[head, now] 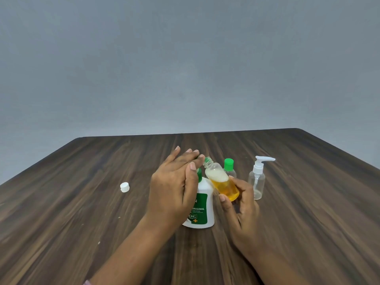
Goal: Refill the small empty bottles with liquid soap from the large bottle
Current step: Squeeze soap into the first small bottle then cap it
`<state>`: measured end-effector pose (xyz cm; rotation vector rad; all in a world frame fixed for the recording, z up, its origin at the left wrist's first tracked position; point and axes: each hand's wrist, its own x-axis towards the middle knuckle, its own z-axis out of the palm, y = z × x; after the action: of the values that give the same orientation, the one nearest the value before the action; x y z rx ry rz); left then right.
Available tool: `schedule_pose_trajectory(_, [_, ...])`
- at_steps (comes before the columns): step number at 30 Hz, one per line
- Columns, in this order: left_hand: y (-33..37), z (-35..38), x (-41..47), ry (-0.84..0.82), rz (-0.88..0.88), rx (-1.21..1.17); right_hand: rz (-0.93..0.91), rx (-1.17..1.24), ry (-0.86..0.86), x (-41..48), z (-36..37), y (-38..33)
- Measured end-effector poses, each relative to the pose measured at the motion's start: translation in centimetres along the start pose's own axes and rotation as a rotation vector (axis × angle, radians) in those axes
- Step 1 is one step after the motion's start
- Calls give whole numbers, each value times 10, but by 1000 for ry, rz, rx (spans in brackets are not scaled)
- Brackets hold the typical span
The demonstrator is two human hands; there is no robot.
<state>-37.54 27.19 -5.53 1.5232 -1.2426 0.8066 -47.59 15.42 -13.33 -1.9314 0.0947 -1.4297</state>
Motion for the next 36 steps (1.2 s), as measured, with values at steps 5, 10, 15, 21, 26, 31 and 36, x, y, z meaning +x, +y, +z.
schedule_pose_trajectory(5, [-3,5,-12,16,6,3,4,-16,-5,-1,-2,1])
schedule_pose_trajectory(10, [-4,6,-17,14,10,15,-3,-13,2,-1,-3,-1])
schedule_pose_trajectory(15, [0,1,-7,11,0,-9,7,3,-2,-1,-1,-2])
schedule_pose_trajectory(21, [3,-1,1,-8,-2,7,16,2,-2,0,-1,-1])
schedule_pose_trajectory(26, [2,0,-3,8,-18,-3,18,1,-8,-2,0,0])
schedule_pose_trajectory(31, [-3,7,-15,28,-14,0,13,-8,-23,-3,-3,-1])
schedule_pose_trajectory(36, [-3,6,-14,26,-5,-11,21,-12,-22,-3,-3,0])
